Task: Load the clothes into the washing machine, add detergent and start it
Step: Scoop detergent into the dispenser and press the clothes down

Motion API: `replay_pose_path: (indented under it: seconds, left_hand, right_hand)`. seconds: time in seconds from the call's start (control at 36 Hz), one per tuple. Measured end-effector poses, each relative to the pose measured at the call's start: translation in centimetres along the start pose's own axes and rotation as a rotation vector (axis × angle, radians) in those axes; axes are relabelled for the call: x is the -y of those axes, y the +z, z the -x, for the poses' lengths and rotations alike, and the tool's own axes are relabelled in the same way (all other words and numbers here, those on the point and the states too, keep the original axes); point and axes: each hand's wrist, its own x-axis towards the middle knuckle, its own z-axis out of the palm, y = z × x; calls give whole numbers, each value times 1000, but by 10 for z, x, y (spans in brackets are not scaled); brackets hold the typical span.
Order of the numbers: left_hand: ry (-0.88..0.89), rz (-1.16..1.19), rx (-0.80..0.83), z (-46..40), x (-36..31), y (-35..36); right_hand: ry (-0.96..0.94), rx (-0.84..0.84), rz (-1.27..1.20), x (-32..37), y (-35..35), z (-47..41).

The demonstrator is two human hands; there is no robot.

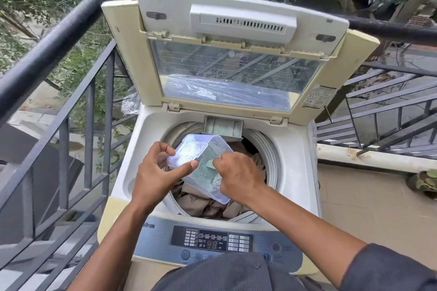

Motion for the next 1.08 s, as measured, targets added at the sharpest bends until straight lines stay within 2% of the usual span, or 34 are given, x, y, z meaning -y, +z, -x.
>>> replay_pose_path:
  seconds: [0.33, 0.58, 0.86, 1.08]
  left_hand:
    - [-18, -81, -14, 8, -4, 5]
    - [25, -179, -83, 14, -16, 17]
    - [45, -128, -152, 14, -18, 13]
    - [41, -160, -150, 12, -11, 9]
  right_hand:
    - [198, -46, -218, 0, 8, 15]
    - [151, -16, -260, 13, 14, 15]
    - [474, -40, -695, 6, 12, 9]
    - [709, -55, -907, -6, 23, 11]
